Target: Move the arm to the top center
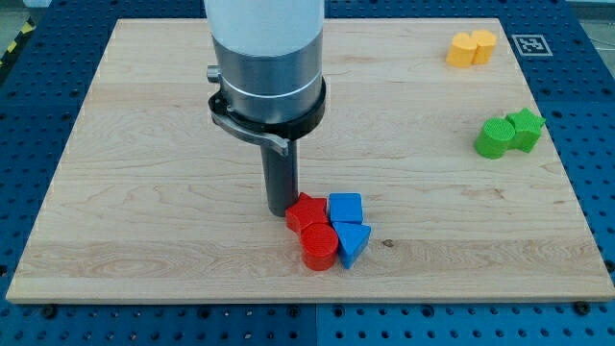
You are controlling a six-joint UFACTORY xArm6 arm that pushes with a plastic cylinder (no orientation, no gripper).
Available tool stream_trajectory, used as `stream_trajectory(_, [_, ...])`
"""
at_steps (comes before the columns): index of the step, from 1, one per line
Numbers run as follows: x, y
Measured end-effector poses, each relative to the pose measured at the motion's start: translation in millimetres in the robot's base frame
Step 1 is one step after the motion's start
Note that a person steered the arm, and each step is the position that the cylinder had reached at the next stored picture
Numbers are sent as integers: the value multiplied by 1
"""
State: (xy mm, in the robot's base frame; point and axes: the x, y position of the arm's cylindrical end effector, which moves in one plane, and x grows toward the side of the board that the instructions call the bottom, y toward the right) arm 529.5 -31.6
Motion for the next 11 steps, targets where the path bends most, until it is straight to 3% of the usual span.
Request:
stream_trajectory(2, [-3,-7])
stream_trajectory(5, [-119,-45])
stream_trajectory(6, [-120,-44])
stream_trajectory(10, [-65,88])
stream_trajectory(11, [-95,54])
